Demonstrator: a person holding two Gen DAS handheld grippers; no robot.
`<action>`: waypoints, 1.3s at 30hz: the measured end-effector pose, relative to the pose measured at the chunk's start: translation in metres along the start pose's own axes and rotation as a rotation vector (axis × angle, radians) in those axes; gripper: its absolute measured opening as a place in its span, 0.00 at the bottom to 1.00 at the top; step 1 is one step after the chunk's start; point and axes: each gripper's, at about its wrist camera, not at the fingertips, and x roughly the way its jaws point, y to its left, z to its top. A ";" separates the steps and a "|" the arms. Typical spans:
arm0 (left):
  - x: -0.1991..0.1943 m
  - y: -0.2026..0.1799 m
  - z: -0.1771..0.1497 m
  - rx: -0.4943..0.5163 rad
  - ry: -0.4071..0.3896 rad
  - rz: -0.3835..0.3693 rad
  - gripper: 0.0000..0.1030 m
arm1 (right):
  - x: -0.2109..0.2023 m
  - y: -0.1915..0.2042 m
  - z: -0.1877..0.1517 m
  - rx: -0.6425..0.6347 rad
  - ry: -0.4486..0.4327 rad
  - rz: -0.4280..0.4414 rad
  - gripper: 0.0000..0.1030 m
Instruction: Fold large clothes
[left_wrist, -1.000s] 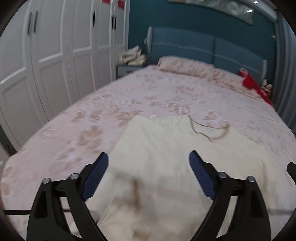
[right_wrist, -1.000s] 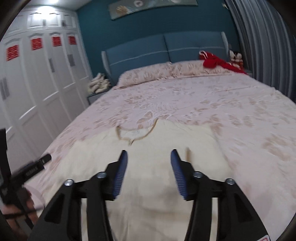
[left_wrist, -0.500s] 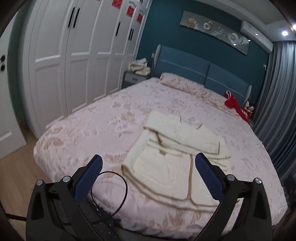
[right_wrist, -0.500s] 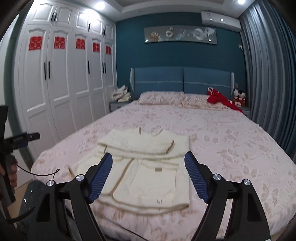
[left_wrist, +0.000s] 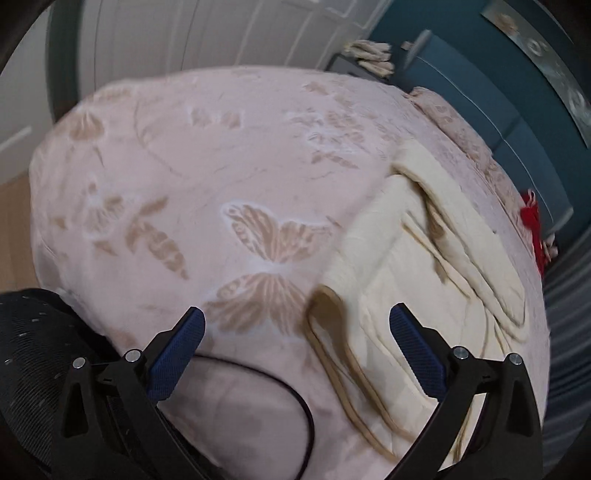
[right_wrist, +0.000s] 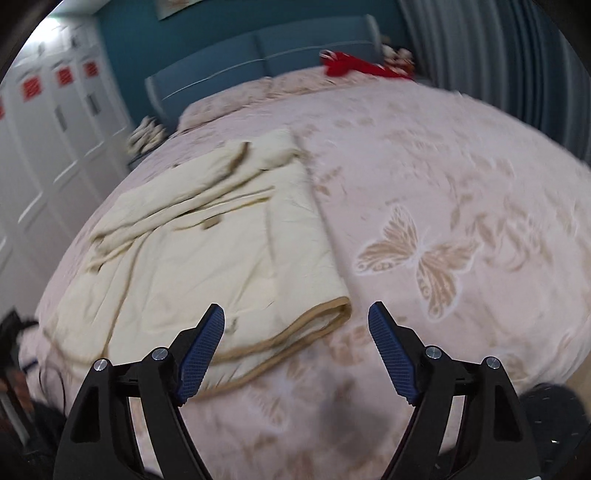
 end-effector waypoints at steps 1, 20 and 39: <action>0.008 0.002 0.002 -0.010 0.015 -0.016 0.95 | 0.005 -0.001 0.001 0.007 0.007 -0.004 0.76; -0.125 -0.055 0.011 0.262 -0.035 -0.342 0.05 | -0.107 0.046 0.031 -0.269 -0.154 0.128 0.02; -0.121 -0.121 0.080 0.337 -0.200 -0.211 0.07 | -0.087 0.052 0.119 -0.240 -0.283 0.044 0.00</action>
